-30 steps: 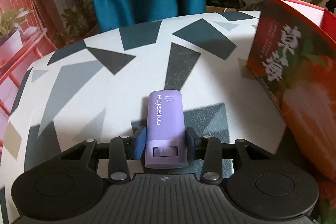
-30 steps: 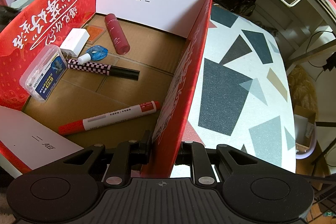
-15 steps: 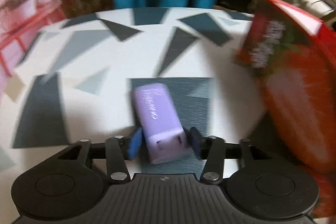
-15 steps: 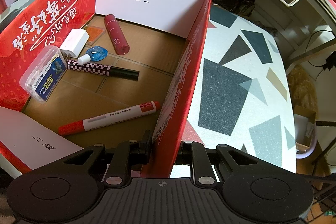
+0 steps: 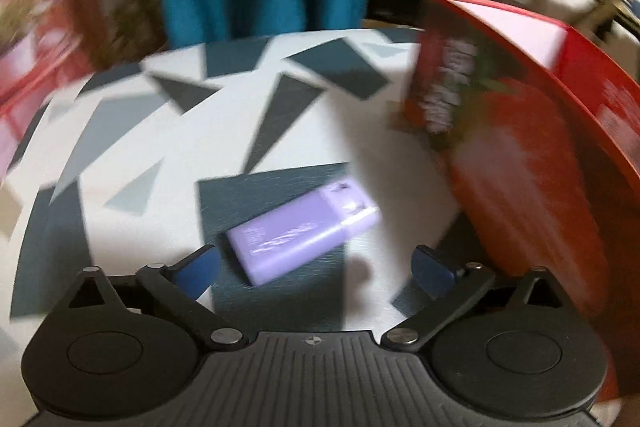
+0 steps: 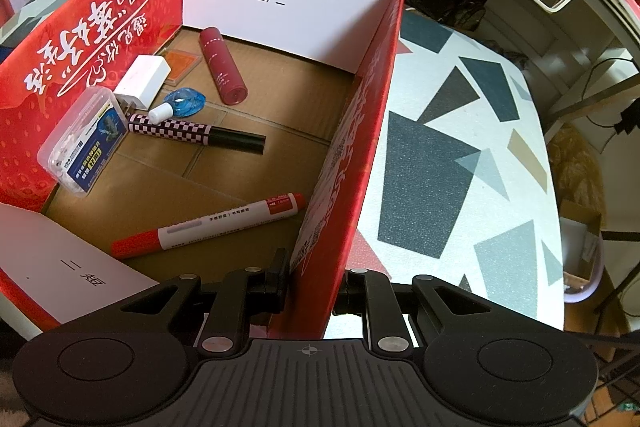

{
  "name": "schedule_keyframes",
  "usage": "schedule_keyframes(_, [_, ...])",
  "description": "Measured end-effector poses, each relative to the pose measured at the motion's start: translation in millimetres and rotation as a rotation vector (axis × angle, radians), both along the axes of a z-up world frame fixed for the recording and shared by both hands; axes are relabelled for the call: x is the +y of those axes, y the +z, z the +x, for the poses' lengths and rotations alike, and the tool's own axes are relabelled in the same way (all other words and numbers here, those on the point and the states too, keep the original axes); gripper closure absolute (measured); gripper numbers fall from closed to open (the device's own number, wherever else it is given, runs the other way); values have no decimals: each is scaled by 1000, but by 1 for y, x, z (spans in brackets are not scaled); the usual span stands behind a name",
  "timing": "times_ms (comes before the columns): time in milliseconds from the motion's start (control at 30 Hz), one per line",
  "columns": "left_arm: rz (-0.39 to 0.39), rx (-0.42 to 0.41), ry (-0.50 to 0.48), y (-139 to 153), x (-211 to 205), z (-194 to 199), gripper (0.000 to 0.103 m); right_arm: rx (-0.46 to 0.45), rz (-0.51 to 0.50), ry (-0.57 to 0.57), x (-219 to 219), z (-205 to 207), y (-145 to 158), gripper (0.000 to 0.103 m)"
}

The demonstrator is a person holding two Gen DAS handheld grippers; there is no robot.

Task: Organize rigid objects
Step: 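Close the left tool across the purple case and lift it, then carry the purple case into the red box and release it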

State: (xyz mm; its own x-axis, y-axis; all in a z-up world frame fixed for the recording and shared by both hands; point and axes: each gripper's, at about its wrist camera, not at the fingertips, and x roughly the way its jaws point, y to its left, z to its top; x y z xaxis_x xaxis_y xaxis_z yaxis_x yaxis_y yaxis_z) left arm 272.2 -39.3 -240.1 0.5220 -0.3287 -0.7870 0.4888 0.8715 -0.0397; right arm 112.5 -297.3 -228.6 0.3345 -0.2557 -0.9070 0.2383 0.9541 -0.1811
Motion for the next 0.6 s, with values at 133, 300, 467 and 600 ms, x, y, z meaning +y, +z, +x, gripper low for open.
schedule_keyframes(133, [-145, 101, 127, 2, 13, 16, 0, 0, 0, 0, 0, 0, 0, 86])
schedule_keyframes(300, [-176, 149, 236, 0, 11, 29, 0, -1, 0, -1, 0, 0, 0, 86])
schedule_keyframes(467, [-142, 182, 334, -6, 3, 42, 0, 0, 0, 0, 0, 0, 0, 86])
schedule_keyframes(600, [-114, 205, 380, -9, -9, 50, 0, 0, 0, 0, 0, 0, 0, 86])
